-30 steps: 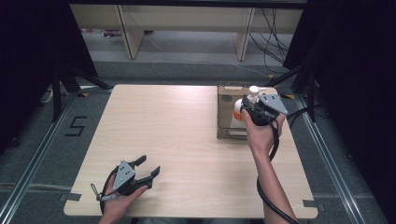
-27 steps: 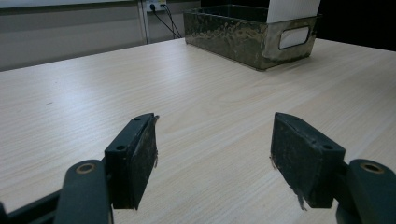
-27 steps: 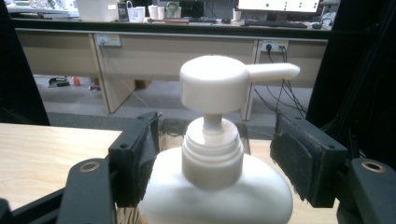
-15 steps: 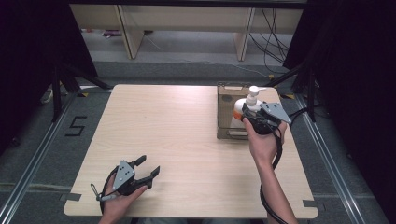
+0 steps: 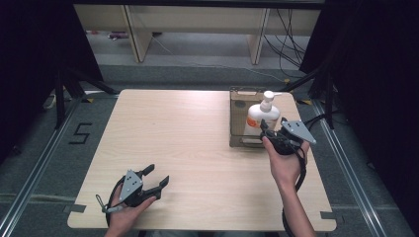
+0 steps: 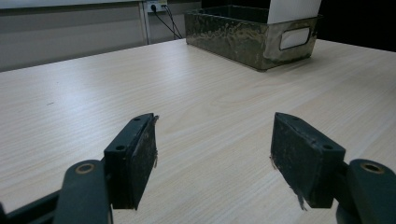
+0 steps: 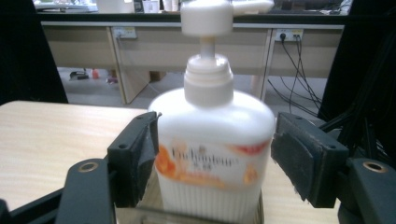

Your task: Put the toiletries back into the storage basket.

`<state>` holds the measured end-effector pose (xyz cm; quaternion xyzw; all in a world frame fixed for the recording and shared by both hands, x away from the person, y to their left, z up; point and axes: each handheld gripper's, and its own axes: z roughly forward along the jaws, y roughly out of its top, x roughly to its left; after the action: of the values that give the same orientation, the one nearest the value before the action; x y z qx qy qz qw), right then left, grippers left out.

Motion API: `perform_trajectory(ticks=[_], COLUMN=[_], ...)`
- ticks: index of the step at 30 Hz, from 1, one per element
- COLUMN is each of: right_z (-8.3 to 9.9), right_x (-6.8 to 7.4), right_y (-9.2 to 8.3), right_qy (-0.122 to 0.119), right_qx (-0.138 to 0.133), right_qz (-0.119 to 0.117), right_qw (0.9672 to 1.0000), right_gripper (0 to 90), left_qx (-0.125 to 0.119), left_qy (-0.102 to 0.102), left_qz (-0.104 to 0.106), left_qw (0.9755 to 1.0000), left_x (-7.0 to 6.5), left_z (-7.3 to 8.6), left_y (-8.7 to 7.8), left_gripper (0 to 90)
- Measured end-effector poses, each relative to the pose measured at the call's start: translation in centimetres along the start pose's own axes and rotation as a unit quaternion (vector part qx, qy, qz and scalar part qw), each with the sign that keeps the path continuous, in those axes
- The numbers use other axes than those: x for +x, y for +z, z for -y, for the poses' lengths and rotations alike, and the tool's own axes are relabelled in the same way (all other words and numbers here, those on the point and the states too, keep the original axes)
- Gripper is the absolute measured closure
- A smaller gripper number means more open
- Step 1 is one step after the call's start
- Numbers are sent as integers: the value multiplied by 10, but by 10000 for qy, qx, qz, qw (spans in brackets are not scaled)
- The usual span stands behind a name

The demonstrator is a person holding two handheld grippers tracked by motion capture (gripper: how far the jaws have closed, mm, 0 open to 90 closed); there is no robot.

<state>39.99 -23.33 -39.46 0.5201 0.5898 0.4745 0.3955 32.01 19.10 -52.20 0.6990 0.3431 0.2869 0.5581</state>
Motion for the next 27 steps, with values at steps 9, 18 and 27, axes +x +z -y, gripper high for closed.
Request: perform_trajectory(ticks=[9,18,27], right_z=[32,73,114], right_x=[-17,-34,-37], right_y=[-23,-41,-53], right_qy=[-124,-99,-100], right_qx=[267,510,635], right_qz=[-83,-6,45], right_qw=[9995,9986,9979], right_gripper=[355,404,458], left_qx=[3,7,0], left_qy=[-5,-16,-33], left_qz=[-17,-44,-40], left_qw=[10000,10000,10000], left_x=[0,-1,0], left_z=[0,0,0], left_y=[0,0,0], left_gripper=[307,307,306])
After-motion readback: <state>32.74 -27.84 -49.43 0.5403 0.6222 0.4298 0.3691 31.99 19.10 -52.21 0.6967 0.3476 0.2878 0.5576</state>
